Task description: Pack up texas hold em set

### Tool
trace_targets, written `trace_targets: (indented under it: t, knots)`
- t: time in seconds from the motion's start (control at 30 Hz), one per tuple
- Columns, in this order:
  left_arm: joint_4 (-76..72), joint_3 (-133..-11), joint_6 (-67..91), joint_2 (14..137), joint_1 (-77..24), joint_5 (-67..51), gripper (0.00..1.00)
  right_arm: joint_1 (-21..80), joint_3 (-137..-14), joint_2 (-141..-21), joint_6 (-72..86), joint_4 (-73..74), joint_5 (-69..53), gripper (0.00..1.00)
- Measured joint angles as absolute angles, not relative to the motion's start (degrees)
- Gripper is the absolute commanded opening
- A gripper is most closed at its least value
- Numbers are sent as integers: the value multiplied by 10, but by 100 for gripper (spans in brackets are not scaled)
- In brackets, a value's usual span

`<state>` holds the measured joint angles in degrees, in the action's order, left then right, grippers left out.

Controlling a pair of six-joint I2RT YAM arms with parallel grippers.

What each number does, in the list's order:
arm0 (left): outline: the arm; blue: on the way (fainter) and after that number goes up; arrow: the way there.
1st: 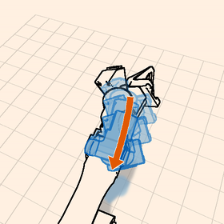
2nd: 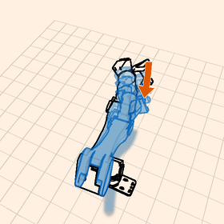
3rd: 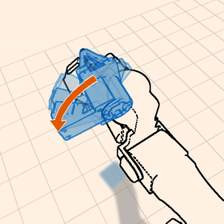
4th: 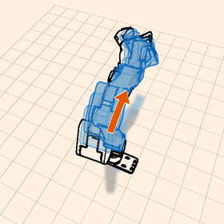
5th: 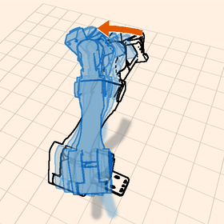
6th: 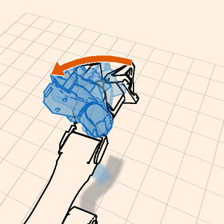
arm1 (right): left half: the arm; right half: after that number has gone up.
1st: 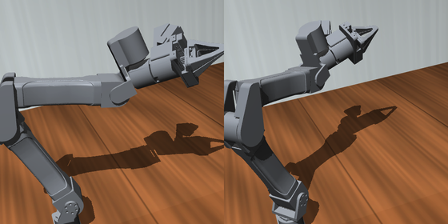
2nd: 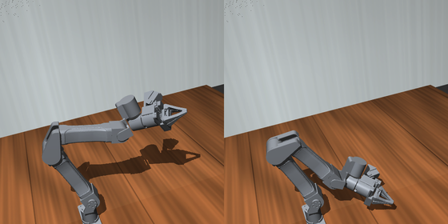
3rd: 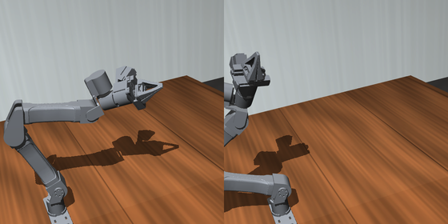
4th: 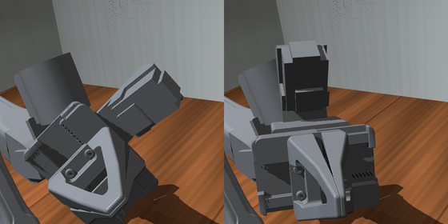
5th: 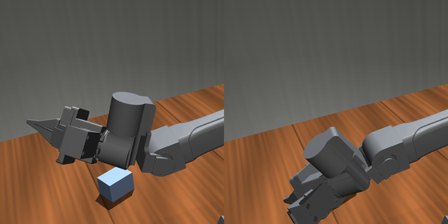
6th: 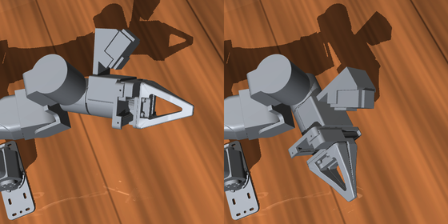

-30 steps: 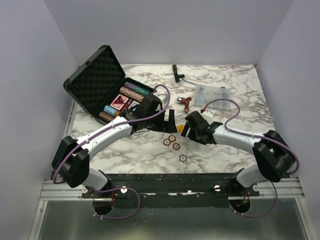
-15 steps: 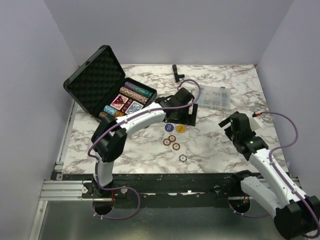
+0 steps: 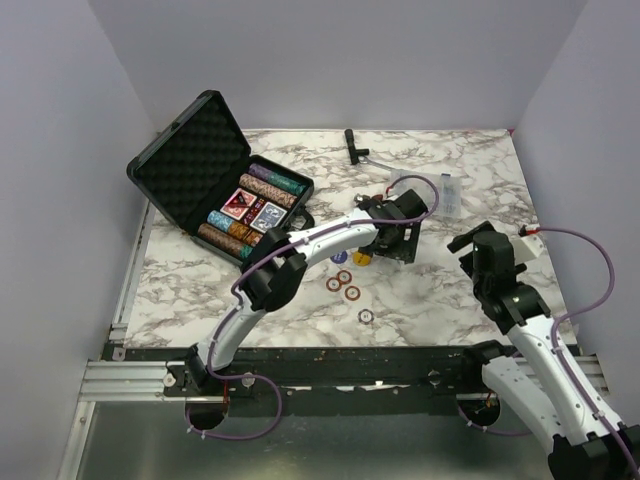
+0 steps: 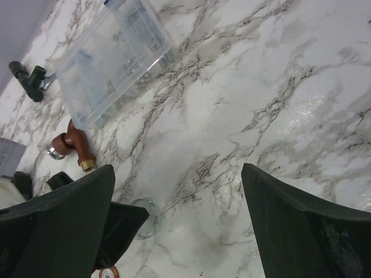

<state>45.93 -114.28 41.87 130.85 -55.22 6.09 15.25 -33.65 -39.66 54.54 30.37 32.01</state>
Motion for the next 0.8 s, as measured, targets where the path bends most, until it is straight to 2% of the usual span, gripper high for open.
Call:
trace_targets:
  t: [0.23, 0.8]
  knots:
    - [488, -1175, 419, 1346, -553, 74, 83, 152, -331, -381, 536, 300, 313, 94]
    - [513, -1227, 401, 1391, -571, 99, 70, 152, -317, -390, 531, 296, 286, 94]
